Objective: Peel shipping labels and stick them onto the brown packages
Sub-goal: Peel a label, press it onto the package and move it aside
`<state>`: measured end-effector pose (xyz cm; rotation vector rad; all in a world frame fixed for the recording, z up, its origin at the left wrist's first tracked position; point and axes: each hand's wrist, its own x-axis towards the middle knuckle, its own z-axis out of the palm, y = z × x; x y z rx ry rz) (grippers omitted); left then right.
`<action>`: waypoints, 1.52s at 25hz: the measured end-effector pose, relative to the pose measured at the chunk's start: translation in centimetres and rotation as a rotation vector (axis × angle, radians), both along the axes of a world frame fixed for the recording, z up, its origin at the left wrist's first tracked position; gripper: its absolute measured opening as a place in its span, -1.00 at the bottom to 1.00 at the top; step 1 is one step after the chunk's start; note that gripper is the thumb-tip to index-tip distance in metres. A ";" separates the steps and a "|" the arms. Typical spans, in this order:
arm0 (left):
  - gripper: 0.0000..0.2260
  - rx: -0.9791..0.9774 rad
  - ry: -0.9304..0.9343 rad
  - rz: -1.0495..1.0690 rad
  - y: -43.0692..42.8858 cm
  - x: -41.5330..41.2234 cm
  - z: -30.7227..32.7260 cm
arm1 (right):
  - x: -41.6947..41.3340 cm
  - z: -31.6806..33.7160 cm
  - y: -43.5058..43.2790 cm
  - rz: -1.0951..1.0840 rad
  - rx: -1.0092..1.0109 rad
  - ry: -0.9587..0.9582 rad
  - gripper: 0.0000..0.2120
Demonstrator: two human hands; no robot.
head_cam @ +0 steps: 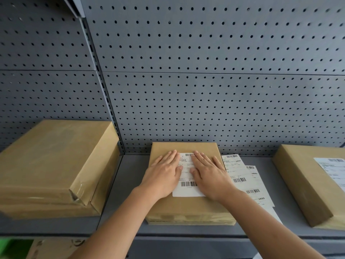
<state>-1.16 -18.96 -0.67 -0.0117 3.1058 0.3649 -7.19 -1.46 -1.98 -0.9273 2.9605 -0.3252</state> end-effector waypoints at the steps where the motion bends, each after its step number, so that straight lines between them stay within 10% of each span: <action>1: -0.48 0.002 -0.010 0.011 -0.3 0.1 0.0 | -0.1 0.0 0.3 -0.016 -0.008 -0.007 -0.46; 38: -0.48 -0.084 -0.015 -0.133 3.8 9.6 0.0 | 10.3 0.2 3.3 0.151 -0.015 0.018 -0.44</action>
